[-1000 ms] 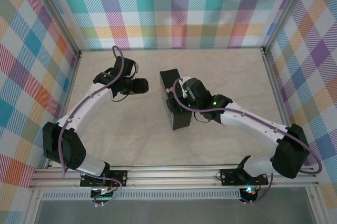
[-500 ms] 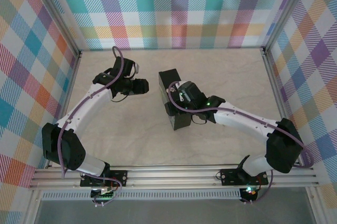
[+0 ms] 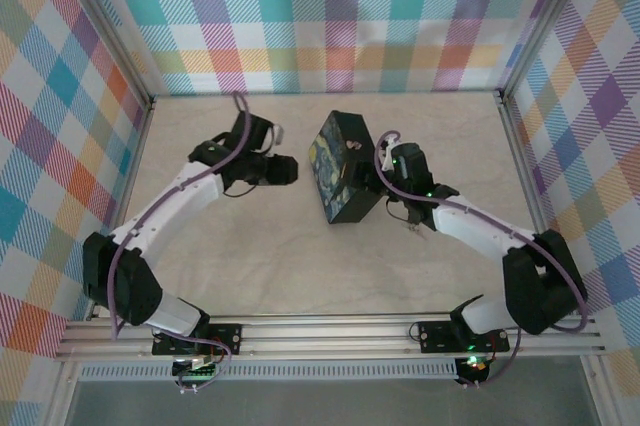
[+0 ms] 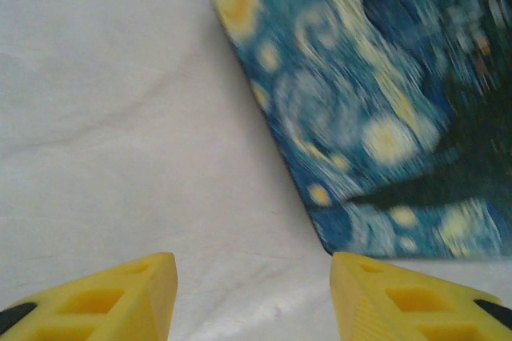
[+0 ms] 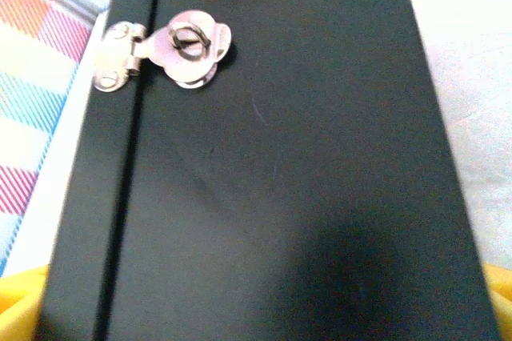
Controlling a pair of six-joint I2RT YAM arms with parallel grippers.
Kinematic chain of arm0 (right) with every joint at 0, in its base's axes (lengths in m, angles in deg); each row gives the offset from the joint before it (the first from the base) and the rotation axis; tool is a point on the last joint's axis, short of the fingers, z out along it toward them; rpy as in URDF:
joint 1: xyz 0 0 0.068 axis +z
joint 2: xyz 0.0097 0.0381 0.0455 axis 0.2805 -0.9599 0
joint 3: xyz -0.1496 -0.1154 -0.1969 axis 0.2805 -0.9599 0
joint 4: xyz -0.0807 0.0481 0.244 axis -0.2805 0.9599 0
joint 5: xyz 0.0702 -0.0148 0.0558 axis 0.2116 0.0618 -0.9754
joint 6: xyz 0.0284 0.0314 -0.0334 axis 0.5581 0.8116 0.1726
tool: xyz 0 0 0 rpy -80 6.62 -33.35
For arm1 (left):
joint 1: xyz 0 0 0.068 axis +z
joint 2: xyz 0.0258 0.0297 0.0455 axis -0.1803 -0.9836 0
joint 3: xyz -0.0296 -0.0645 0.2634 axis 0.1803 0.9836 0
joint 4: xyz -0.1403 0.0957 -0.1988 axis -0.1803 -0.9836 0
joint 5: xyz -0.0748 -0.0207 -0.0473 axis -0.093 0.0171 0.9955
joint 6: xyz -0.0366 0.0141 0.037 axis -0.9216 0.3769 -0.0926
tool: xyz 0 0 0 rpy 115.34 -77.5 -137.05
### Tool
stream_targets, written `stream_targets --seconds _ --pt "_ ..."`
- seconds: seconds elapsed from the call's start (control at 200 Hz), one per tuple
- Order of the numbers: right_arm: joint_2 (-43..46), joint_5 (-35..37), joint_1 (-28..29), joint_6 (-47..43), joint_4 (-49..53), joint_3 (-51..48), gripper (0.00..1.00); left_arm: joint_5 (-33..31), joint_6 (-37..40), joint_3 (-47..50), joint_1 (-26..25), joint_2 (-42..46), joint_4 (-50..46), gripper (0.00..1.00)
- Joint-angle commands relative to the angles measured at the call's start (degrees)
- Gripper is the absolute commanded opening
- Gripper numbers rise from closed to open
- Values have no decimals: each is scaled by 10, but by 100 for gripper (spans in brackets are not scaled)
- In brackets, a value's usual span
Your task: Unlock the padlock with the key
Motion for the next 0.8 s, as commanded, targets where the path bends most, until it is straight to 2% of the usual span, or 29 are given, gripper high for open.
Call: stream_targets --seconds 0.0,0.08,0.235,0.36,0.61,0.72,0.8 --pt "-52 -73 -18 27 -93 0 97 -9 -24 -27 -34 -58 26 54" --pt "-85 -104 -25 25 -113 12 98 -18 -39 -43 -37 -93 49 54" --pt "-124 -138 -28 48 -188 1 99 -116 -47 -82 -36 -154 79 56" --pt "-145 -162 -28 53 -205 3 100 -114 -45 -116 -29 -208 98 56" --pt "-154 -153 -40 32 -143 14 100 -168 -26 -197 -29 -296 59 55" --pt "-141 -161 -65 40 -141 1 100 -198 -17 -196 -28 -323 45 55" --pt "-137 -176 -81 45 -140 -3 100 -193 -19 -181 -26 -331 57 55"
